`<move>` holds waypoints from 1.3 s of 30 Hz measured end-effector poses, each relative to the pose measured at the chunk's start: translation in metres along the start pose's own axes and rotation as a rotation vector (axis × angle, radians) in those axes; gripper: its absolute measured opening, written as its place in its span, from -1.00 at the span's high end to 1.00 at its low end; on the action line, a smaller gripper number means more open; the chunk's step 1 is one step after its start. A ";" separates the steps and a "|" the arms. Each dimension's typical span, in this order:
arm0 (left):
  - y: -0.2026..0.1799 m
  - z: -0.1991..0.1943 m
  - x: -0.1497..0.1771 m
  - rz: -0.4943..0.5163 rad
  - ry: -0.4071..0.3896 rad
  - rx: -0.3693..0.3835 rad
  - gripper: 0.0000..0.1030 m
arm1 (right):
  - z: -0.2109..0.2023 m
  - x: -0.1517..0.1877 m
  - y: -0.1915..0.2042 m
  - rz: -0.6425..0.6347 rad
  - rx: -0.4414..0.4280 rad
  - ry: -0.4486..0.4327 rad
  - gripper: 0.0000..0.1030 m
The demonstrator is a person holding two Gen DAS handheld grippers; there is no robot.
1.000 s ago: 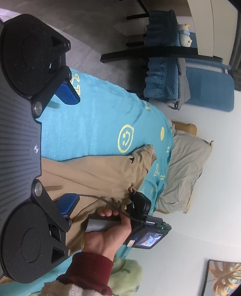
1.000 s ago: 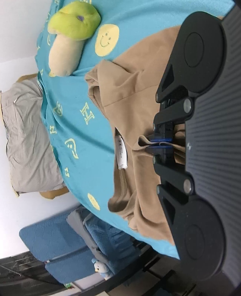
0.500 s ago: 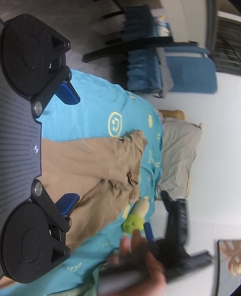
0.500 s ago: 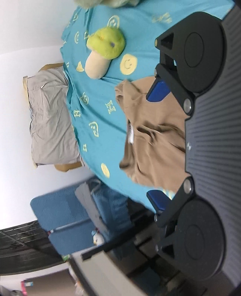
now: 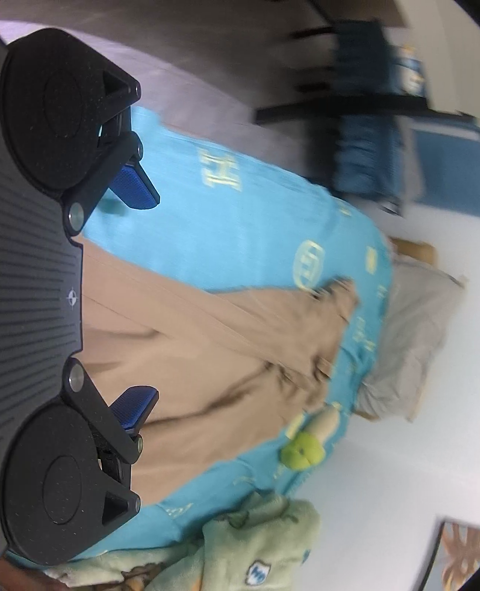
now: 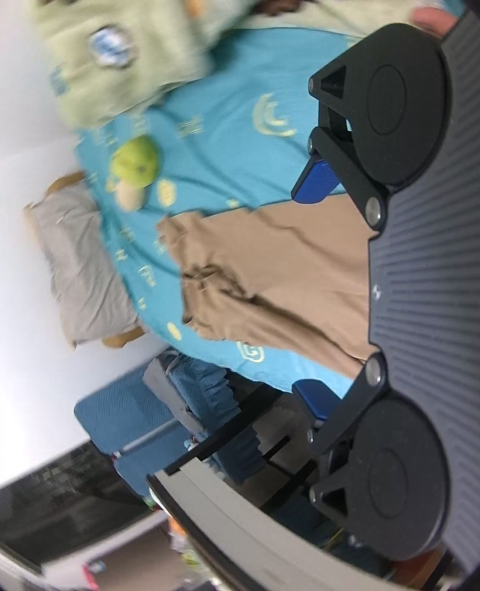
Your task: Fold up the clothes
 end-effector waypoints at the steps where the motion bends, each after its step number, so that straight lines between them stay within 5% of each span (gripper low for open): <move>1: 0.006 0.000 0.001 -0.021 0.025 0.004 -0.99 | 0.003 -0.001 -0.004 0.023 -0.002 0.010 -1.00; 7: 0.040 0.001 0.010 -0.148 0.176 0.030 -0.93 | 0.020 -0.002 -0.023 0.141 -0.039 0.093 -1.00; 12: 0.084 -0.003 0.017 -0.334 0.301 0.153 -0.71 | 0.028 -0.002 -0.036 0.219 -0.071 0.150 -1.00; 17: 0.083 -0.015 0.020 -0.189 0.373 0.148 -0.66 | 0.033 -0.005 -0.047 0.291 -0.102 0.175 -1.00; 23: 0.053 -0.015 0.030 0.003 0.474 0.199 -0.34 | 0.037 -0.006 -0.053 0.338 -0.101 0.201 -1.00; 28: 0.024 -0.016 0.038 0.196 0.536 0.169 0.74 | 0.037 -0.005 -0.058 0.357 -0.099 0.215 -1.00; 34: -0.014 -0.061 0.025 0.403 0.395 0.056 0.88 | 0.037 -0.005 -0.067 0.411 -0.086 0.215 -1.00; 39: -0.064 -0.098 0.013 0.481 0.258 0.102 0.89 | 0.033 -0.007 -0.071 0.411 -0.077 0.199 -1.00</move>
Point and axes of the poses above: each gripper's, at about its wrist camera, not at the fingertips, and z roughly the way its jaws point, y to its left, x to its underside, the point moved 3 cm from there along z, roughly the way its jaws point, and after that the axes turned 10 degrees about z, right-handed, at the moved point
